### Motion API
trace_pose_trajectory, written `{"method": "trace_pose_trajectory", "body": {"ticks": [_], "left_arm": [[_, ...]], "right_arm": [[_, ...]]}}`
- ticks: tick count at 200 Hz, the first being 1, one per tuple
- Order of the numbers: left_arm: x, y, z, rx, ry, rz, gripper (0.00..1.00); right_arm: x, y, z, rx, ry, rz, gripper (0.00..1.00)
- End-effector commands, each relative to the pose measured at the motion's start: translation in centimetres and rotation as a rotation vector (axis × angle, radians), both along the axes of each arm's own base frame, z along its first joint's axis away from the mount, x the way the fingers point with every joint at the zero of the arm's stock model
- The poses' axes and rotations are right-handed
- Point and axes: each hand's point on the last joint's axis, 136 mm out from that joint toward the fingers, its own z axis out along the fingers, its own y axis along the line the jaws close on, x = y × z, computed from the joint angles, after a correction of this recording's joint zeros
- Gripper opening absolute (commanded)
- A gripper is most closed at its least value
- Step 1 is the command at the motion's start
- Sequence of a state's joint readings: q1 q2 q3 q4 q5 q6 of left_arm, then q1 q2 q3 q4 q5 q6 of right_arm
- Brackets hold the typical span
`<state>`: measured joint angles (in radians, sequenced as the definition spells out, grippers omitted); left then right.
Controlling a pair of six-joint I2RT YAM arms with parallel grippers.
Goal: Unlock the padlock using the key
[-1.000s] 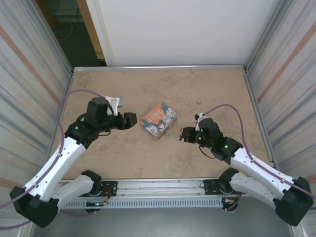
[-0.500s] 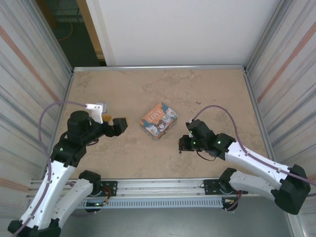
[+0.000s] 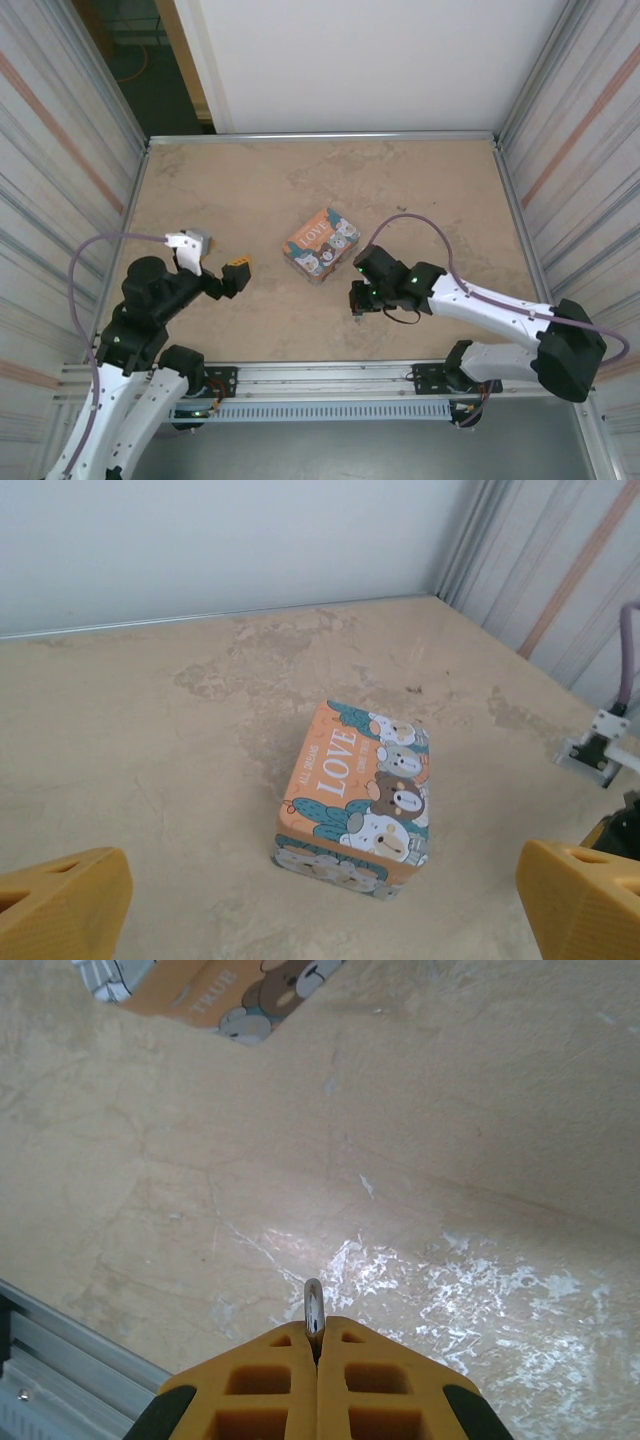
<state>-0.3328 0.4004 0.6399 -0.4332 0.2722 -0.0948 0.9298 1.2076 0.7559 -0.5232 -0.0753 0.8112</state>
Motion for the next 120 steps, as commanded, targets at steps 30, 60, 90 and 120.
{"method": "trace_pose_trajectory", "body": {"ticks": [30, 60, 90, 120], "left_arm": [[-1.3, -1.3, -1.5, 0.074, -0.14, -0.134, 0.99], [-1.8, -1.7, -3.8, 0.1, -0.094, -0.18, 0.99], [-2.2, -2.2, -5.4, 0.117, -0.057, -0.229, 0.99], [-2.0, -2.5, -6.1, 0.12, -0.034, -0.244, 0.99]], "right_arm": [[0.1, 1.4, -1.1, -0.016, 0.041, -0.003, 0.0], [0.0, 1.4, -2.3, -0.033, 0.066, -0.007, 0.0], [-0.2, 1.5, -3.1, -0.049, 0.086, -0.004, 0.0], [-0.2, 1.6, -3.8, -0.058, 0.101, -0.002, 0.0]]}}
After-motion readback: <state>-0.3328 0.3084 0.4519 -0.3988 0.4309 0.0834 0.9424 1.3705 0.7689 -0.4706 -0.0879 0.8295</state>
